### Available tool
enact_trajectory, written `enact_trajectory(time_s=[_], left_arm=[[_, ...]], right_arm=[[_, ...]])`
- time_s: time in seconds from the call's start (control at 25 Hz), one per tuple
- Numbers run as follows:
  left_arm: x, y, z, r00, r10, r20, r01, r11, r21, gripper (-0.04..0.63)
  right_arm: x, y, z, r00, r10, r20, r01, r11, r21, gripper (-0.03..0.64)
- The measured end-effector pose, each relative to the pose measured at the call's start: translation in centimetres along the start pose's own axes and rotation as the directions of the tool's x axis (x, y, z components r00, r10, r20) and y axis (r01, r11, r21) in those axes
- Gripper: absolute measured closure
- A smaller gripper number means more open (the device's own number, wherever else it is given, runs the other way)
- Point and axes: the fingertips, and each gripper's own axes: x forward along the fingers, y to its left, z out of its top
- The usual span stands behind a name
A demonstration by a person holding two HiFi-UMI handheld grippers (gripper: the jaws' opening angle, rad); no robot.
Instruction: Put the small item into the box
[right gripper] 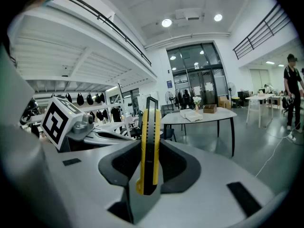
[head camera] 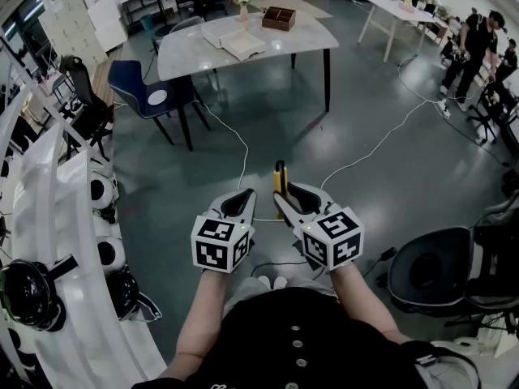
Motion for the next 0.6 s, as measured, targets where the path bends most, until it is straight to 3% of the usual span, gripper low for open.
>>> enact_trajectory(time_s=[0.44,0.6], left_arm=[[-0.1,-0.3,-1.9,0.999,0.011,-0.041,-0.014,0.998,-0.063,0.577],[0.1,-0.9,-1.6,0.999,-0.022,-0.04,0.021,0.999,-0.032,0.577]], right_arm=[[-0.2,0.8,-1.8,0.999,0.004,-0.05,-0.005,1.0,-0.019,0.497],[-0.4,0.5,-1.6,0.999,0.014,-0.045,-0.014,1.0,-0.001,0.497]])
